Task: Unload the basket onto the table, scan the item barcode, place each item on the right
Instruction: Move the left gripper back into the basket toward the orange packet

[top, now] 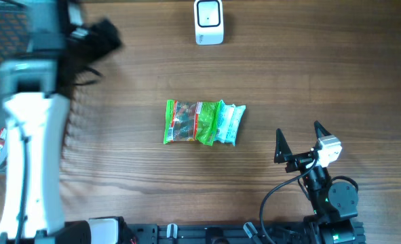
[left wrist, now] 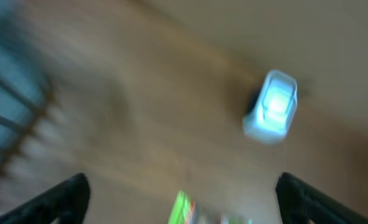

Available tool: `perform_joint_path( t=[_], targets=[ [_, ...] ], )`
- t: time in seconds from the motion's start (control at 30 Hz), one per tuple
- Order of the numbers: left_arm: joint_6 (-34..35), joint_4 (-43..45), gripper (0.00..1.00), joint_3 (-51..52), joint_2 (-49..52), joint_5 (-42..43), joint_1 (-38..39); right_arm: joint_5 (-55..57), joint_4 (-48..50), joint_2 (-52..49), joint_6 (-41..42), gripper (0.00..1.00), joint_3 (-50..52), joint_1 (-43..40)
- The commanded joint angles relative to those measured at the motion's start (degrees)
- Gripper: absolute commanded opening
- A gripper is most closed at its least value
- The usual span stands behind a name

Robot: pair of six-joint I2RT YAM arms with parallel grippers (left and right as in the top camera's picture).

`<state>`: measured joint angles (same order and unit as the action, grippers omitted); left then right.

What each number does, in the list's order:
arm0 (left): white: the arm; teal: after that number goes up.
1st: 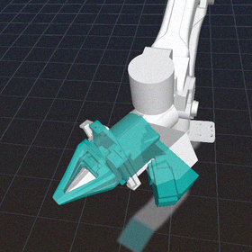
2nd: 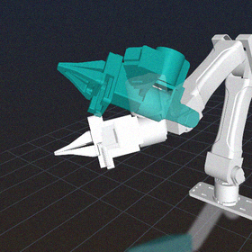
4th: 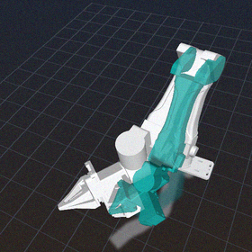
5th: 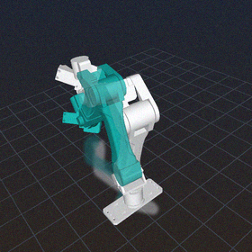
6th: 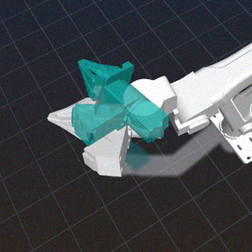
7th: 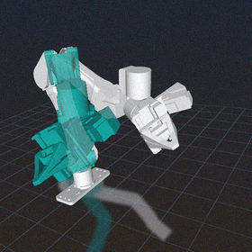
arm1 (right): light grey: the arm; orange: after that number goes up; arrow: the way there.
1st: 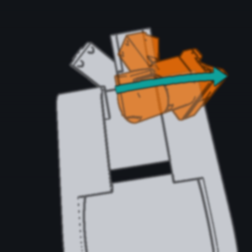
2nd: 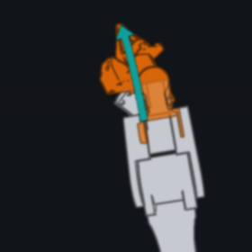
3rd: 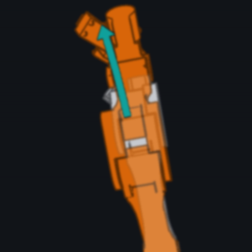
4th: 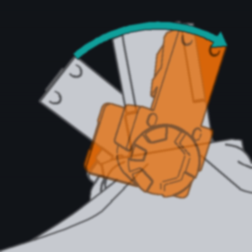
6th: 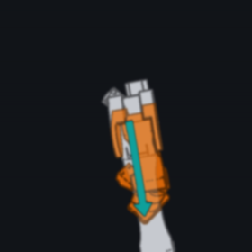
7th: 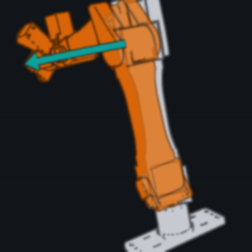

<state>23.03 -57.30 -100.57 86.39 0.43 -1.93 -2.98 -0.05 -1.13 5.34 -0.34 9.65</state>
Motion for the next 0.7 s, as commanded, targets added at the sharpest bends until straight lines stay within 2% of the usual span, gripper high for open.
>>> perform_joint_path(
  t=[0.0, 0.17, 0.3, 0.5, 0.67],
  targets=[
    [-0.1, -1.1, 1.0, -3.6, -0.4, -8.1, -11.3, -0.5, 0.2, 0.1, 0.8, 1.0, 0.0, -0.2],
    [-0.1, -5.8, 1.0, -3.5, 3.0, -9.3, -29.6, -0.5, 0.2, 0.1, 0.8, 1.0, 0.0, -0.2],
    [-0.1, -9.2, 1.0, -3.2, 7.4, -9.3, -37.6, -0.5, 0.2, 0.1, 0.8, 1.0, 0.0, -0.2],
    [-0.1, -10.5, 1.0, 2.4, 14.2, -9.3, -42.9, -0.5, 0.2, 0.1, 0.8, 1.0, 0.0, -0.2],
    [-0.3, -6.3, 1.0, 9.5, 18.8, -9.3, -45.1, -0.5, 0.2, 0.1, 0.8, 1.0, 0.0, -0.2]
  ],
)
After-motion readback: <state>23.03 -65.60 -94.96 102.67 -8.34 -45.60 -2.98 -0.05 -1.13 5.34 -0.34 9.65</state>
